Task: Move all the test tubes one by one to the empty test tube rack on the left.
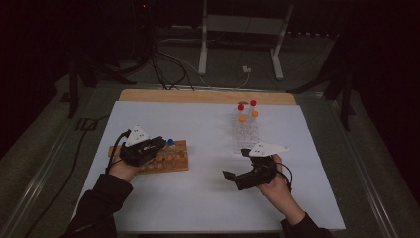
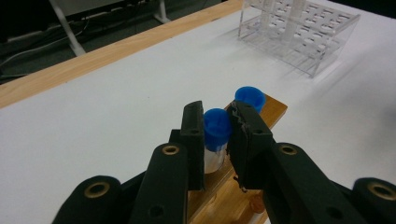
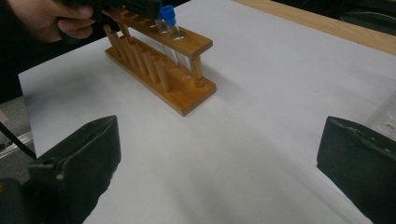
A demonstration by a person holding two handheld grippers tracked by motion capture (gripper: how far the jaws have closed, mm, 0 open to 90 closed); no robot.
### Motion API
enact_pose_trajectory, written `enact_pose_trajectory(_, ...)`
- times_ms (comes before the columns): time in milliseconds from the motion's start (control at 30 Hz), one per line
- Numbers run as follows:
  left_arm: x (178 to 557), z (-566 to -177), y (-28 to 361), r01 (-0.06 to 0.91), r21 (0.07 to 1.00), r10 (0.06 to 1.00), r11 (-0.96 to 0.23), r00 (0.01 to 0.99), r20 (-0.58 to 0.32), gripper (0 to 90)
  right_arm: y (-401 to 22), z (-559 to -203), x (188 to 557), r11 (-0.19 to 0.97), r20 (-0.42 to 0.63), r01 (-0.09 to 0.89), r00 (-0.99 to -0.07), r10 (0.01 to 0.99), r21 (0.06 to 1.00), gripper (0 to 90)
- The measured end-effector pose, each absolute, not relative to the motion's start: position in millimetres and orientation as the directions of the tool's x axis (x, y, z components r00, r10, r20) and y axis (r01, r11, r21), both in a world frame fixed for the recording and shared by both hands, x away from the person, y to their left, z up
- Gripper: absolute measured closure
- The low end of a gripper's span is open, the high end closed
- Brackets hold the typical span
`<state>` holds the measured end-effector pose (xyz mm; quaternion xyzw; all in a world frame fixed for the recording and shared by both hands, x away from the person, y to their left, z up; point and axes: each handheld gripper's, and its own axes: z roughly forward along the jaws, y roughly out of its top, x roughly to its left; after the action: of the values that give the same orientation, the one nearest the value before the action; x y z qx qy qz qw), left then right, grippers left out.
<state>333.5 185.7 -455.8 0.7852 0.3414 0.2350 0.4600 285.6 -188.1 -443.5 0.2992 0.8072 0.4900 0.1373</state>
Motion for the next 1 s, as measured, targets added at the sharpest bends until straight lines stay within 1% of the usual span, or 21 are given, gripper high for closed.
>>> enact_pose_trajectory(200, 334.2, -454.8, 187.3, 0.337, 0.879, 0.752, -0.337, 0.658, 0.036, 75.5, -189.0, -441.8, 285.5, 0.341, 0.068, 0.345, -0.784, 0.617, 0.875, 0.0)
enact_pose_trajectory(233, 333.6, -454.1, 187.9, 0.336, 0.880, 0.752, -0.336, 0.658, 0.035, 73.8, -189.2, -441.3, 285.6, 0.342, 0.068, 0.344, -0.784, 0.617, 0.874, 0.0)
enact_pose_trajectory(333, 329.2, -449.7, 190.9, 0.326, 0.888, 0.757, -0.324, 0.652, 0.037, 59.4, -190.7, -439.3, 285.5, 0.338, 0.064, 0.339, -0.783, 0.619, 0.878, 0.0)
enact_pose_trajectory(400, 324.1, -445.6, 193.4, 0.309, 0.898, 0.750, -0.313, 0.661, 0.034, 49.4, -191.9, -437.4, 285.3, 0.341, 0.049, 0.327, -0.781, 0.623, 0.881, 0.0)
enact_pose_trajectory(500, 314.6, -440.0, 196.9, 0.285, 0.910, 0.733, -0.302, 0.680, 0.030, 37.3, -194.8, -434.5, 286.6, 0.336, 0.037, 0.313, -0.778, 0.627, 0.888, 0.0)
enact_pose_trajectory(633, 299.4, -436.3, 198.6, 0.276, 0.916, 0.715, -0.292, 0.699, 0.018, 18.2, -199.9, -429.7, 290.2, 0.318, 0.028, 0.300, -0.766, 0.643, 0.899, 0.0)
enact_pose_trajectory(700, 290.7, -436.7, 198.6, 0.269, 0.921, 0.699, -0.280, 0.715, 0.003, 14.0, -202.7, -427.3, 293.8, 0.309, 0.018, 0.291, -0.754, 0.657, 0.905, 0.0)
enact_pose_trajectory(800, 278.3, -438.8, 196.6, 0.260, 0.925, 0.674, -0.276, 0.739, -0.007, 2.8, -206.8, -425.0, 302.1, 0.301, 0.009, 0.288, -0.736, 0.677, 0.909, 0.0)
enact_pose_trajectory(867, 270.9, -440.6, 195.8, 0.254, 0.929, 0.660, -0.269, 0.752, -0.015, 2.0, -208.8, -424.7, 309.0, 0.302, 0.000, 0.291, -0.720, 0.694, 0.908, 0.0)
enact_pose_trajectory(1000, 258.3, -446.9, 192.3, 0.241, 0.925, 0.637, -0.295, 0.771, 0.002, 1.5, -212.9, -427.2, 324.8, 0.302, -0.004, 0.310, -0.691, 0.723, 0.902, 3.2)
